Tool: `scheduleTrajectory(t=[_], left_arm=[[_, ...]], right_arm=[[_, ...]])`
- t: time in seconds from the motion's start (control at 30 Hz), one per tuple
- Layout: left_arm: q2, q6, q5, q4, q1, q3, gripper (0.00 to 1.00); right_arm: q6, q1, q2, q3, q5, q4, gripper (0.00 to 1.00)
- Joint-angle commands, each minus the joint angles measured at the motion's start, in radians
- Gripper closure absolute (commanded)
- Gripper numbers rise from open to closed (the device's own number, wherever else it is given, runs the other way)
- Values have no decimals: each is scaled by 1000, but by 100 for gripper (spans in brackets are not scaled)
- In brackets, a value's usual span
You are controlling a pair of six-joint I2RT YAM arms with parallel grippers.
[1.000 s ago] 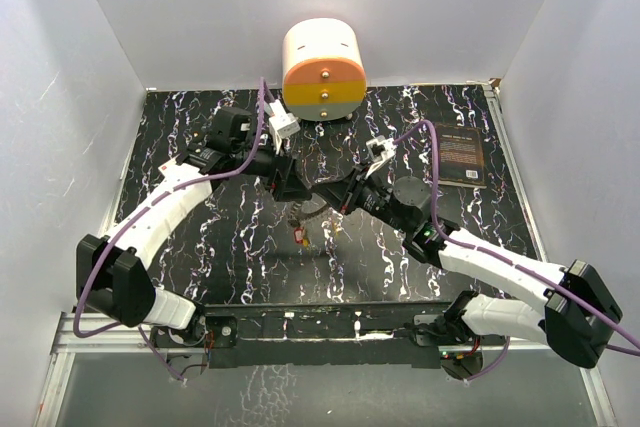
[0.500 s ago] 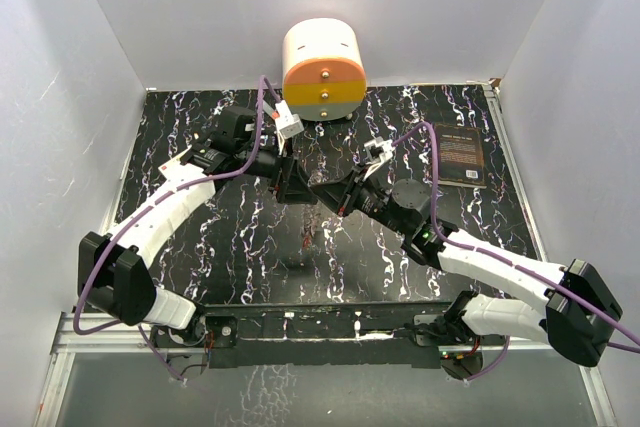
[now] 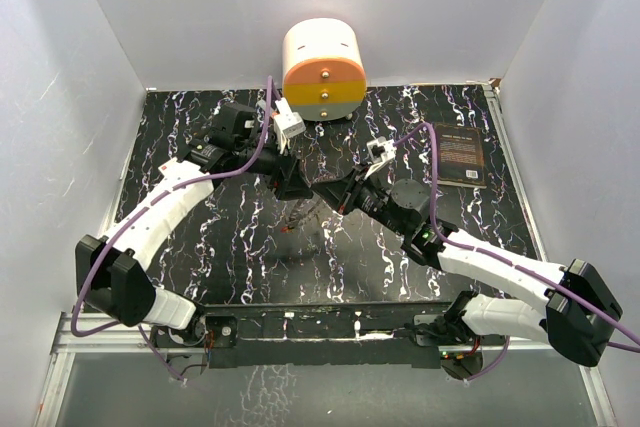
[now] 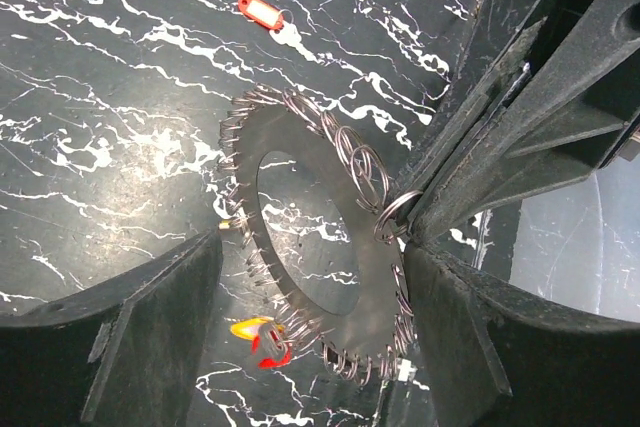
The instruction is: Put the keys on the keyring
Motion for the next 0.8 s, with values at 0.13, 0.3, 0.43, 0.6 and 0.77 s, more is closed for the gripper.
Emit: scheduleTrajectory(t=[0.13, 0.3, 0.43, 0.6, 0.77], left_arm=[[-35, 33, 49, -18, -5, 46, 30], [-27, 56, 90, -19, -4, 29, 60], [-31, 68, 94, -27, -5, 28, 67], [-30, 71, 120, -32, -4, 36, 67], [-28, 68, 161, -33, -5, 40, 68]], right_arm=[[46, 26, -11, 22, 4, 130, 92], [68, 39, -6, 9, 25, 155, 92], [79, 46, -3, 1, 38, 159, 92], [86, 52, -3, -4, 57, 156, 92], [90, 56, -11, -12, 73, 146, 92]])
